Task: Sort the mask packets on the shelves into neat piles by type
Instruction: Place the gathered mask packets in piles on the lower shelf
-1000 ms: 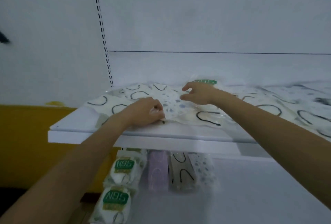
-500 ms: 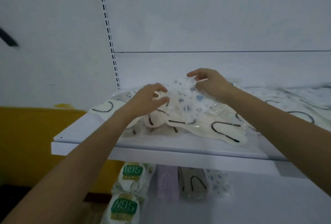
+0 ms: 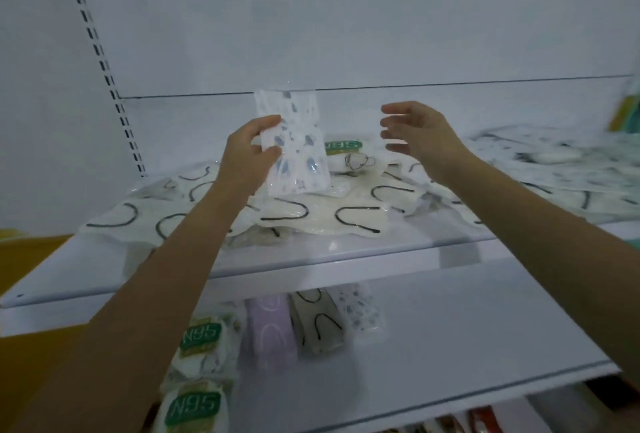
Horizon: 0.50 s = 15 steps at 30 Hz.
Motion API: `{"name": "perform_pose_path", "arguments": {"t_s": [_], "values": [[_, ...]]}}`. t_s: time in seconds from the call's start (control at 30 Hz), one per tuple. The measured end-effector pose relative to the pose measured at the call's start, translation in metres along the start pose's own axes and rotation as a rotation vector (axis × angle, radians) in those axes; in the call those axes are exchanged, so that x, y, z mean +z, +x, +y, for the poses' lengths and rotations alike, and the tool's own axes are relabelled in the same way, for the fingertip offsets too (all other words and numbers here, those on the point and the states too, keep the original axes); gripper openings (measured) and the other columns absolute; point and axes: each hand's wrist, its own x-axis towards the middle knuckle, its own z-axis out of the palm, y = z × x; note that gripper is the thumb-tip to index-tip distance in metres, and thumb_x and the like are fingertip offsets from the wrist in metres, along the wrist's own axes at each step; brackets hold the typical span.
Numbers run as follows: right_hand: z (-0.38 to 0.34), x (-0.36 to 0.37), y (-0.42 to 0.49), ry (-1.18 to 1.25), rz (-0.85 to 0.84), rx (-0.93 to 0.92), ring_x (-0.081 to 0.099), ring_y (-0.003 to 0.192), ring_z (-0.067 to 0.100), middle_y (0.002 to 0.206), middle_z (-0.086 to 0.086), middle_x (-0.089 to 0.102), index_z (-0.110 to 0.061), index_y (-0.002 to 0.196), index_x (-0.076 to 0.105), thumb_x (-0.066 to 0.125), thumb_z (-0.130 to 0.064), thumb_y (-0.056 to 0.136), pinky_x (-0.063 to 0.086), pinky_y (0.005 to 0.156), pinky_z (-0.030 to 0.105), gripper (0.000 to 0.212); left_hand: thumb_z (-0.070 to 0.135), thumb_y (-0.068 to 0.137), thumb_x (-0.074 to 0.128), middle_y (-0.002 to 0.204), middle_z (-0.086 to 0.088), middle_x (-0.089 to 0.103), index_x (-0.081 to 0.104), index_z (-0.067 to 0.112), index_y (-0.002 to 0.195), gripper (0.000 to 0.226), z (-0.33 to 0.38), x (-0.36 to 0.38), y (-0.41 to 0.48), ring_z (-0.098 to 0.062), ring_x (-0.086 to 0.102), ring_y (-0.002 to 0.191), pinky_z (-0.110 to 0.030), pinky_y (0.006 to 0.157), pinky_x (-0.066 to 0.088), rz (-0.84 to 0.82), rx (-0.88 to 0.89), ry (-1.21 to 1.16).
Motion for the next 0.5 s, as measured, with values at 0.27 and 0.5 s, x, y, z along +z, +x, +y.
{"name": "perform_pose_path", "arguments": {"t_s": [0.27,0.5], "values": [[0.022,-0.032,-0.011,-0.633,-0.236,-0.021,0.058,0.094,0.013,0.1,0.002,0.065,-0.017,0.104,0.066,0.059,-0.012,0.089,0.042,0.083,0.021,0.017,-0.003,0.086,0.05,0.13,-0.01,0.055,0.057,0.006,0.124,0.04,-0.016,-0.021,0.006,-0.028,0.05,0.12,-0.035,0.105,0.038,0.149,-0.071,0.254],[0.038,0.059,0.006,-0.996,-0.471,-0.208,0.053,0.107,0.016,0.118,-0.001,0.059,-0.017,0.118,0.061,0.059,-0.036,0.089,0.042,0.088,0.026,0.035,0.002,0.089,0.051,0.134,-0.006,0.051,0.056,0.01,0.125,0.037,-0.021,-0.045,-0.019,-0.019,0.045,0.124,-0.017,0.096,0.031,0.198,-0.218,0.294]]}}
